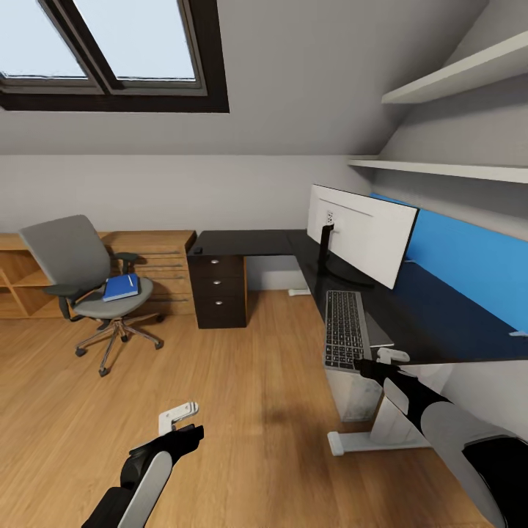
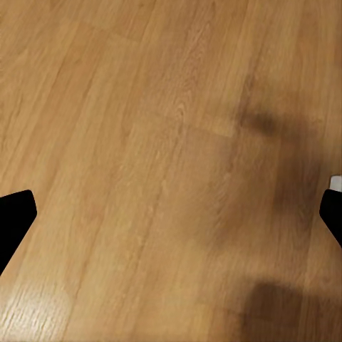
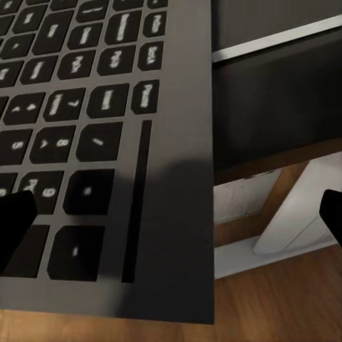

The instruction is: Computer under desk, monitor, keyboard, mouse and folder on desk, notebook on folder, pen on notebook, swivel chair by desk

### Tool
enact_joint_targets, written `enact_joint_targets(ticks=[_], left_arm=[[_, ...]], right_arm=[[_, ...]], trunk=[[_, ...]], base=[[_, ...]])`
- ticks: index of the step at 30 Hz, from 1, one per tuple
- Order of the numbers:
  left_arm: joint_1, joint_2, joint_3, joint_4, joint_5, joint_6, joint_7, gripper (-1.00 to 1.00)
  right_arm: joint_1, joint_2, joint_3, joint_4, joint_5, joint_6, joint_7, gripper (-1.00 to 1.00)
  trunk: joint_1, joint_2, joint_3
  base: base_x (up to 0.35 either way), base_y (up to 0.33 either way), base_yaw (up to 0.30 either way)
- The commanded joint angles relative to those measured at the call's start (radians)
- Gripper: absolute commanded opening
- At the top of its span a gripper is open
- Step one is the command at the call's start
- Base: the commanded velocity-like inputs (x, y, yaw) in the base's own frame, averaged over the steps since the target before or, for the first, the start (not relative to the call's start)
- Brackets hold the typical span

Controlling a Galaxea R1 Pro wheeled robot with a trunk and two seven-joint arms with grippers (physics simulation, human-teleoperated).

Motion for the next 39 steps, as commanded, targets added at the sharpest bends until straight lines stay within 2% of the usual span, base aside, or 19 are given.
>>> enact_joint_targets(ticks=[1,10,39], left_arm=[[-0.001,0.0,-0.002,-0.001,0.009,0.001,0.01,1.0],[-0.001,0.0,-0.003,-0.001,0.009,0.001,0.01,1.0],[-0.001,-0.005,-0.007,-0.001,0.012,0.001,0.01,1.0]], right_arm=[[-0.001,-0.001,0.007,-0.001,-0.009,0.003,0.001,1.0],[-0.001,-0.001,0.007,-0.001,-0.009,0.003,0.001,1.0],[-0.001,-0.001,0.006,-0.008,-0.012,0.001,0.004,1.0]], trunk=[[0.0,-0.001,-0.001],[0.0,-0.001,-0.001],[-0.107,0.195,0.087]], base=[[0.0,0.0,0.0],[0.0,0.0,0.0],[0.0,0.0,0.0]])
